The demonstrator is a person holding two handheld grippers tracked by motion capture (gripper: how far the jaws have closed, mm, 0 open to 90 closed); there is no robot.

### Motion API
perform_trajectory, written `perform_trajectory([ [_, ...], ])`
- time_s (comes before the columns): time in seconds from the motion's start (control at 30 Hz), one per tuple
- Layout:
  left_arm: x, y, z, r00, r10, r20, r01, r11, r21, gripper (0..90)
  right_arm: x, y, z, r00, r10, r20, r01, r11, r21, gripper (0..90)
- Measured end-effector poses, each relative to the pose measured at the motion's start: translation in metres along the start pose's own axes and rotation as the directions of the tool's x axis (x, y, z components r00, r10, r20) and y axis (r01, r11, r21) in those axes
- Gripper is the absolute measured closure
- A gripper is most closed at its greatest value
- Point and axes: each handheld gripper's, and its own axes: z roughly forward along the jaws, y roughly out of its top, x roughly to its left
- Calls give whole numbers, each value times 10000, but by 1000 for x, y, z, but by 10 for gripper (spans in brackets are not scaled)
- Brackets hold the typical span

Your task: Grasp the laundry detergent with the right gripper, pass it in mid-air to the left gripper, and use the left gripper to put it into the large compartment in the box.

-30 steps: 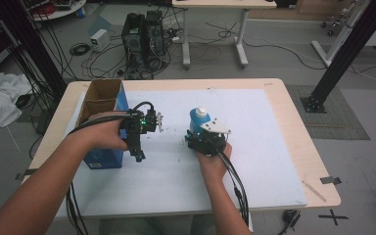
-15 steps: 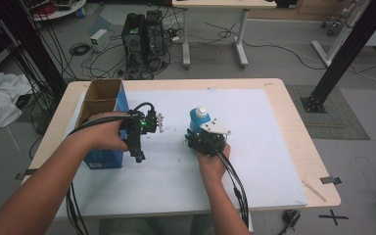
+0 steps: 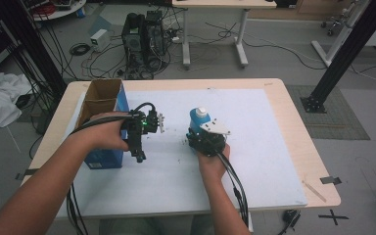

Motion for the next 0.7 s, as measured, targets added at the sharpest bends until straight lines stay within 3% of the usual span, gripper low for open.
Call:
perform_trajectory([
  [0.13, 0, 2, -1, 10000, 7, -13, -7, 10000, -33, 58, -1, 0, 0, 10000, 29, -93, -29, 10000, -1, 462],
  [0.27, 0, 3, -4, 9999, 77, -68, -77, 10000, -50, 58, -2, 1, -2, 9994, -318, -98, 318, 9995, -82, 466],
  [0.3, 0, 3, -5, 10000, 29, -81, -30, 9999, -135, 58, -3, 3, -4, 9997, -138, -216, 134, 9997, -201, 466],
  [0.53, -1, 7, -8, 9999, 134, -101, -134, 9999, -9, 58, -10, 12, -17, 9927, -240, -1182, 210, 9994, -267, 465],
  [0.57, -2, 9, -8, 9999, 109, -99, -110, 9999, -83, 58, -13, 14, -22, 9847, -293, -1717, 242, 9992, -319, 464],
  [0.7, -3, 13, -12, 9994, 265, -217, -267, 9996, -91, 58, -18, 18, -29, 9655, -592, -2536, 550, 9982, -238, 464],
])
